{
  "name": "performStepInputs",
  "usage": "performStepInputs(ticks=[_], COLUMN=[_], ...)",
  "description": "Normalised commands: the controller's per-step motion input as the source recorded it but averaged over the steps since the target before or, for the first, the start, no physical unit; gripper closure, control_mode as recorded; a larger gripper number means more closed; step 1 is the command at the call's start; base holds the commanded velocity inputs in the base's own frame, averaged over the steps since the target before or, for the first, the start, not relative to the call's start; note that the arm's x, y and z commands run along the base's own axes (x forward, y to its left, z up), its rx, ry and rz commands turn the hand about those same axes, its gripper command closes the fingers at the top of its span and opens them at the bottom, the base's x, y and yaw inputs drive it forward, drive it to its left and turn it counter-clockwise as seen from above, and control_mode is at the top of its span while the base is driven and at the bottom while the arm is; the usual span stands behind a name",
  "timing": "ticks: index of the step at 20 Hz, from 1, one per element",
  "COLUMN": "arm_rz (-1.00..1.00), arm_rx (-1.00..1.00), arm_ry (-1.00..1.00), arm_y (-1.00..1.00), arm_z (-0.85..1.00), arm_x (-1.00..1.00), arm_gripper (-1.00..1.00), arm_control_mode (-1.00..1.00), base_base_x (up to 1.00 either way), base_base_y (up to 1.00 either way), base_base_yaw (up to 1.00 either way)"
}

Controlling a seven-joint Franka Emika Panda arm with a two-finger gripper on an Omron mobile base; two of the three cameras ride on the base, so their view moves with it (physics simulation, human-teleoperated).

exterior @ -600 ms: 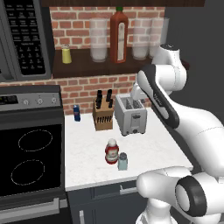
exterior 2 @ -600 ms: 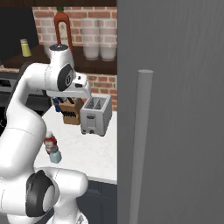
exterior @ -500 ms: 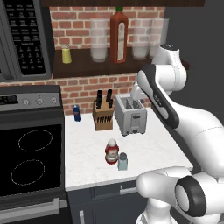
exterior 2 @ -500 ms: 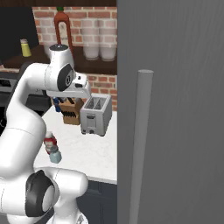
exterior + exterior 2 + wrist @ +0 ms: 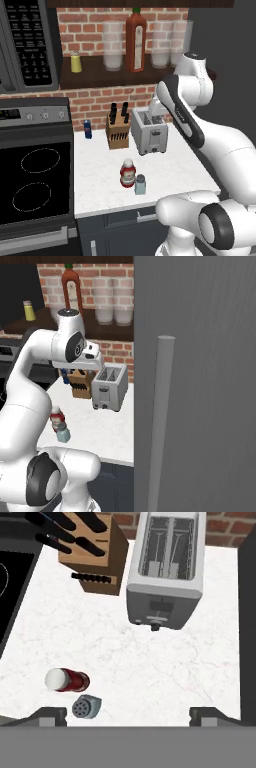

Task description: Put the shaker and condiment bottle from the counter next to their counterparts in the cabinet.

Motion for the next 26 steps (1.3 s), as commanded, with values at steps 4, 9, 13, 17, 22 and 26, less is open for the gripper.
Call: performStepInputs(ticks=[4,9,13,17,22,26], arm_rz=[0.08,0.13,0.2,0.25,0.3,0.32], arm_rx=[0.02,0.0,0.0,0.0,0.08,0.1], arm_ry=[0.0,0.0,0.0,0.0,0.0,0.0], arm_y=[0.19,0.19,0.04,0.0,0.04,0.11], arm_z=[-0.13,-0.12,-0.11,-0.1,-0.14,-0.16], arm_x=[-0.21,-0.17,-0.1,-0.02,0.0,0.0], arm_gripper=[-1.0,-1.0,-1.0,-1.0,-1.0,-1.0], arm_control_mode=[-1.0,-1.0,-1.0,-1.0,-1.0,-1.0], base_base_x=[0.0,0.0,0.0,0.0,0.0,0.0], base_base_y=[0.0,0.0,0.0,0.0,0.0,0.0], base_base_yaw=[0.0,0.0,0.0,0.0,0.0,0.0])
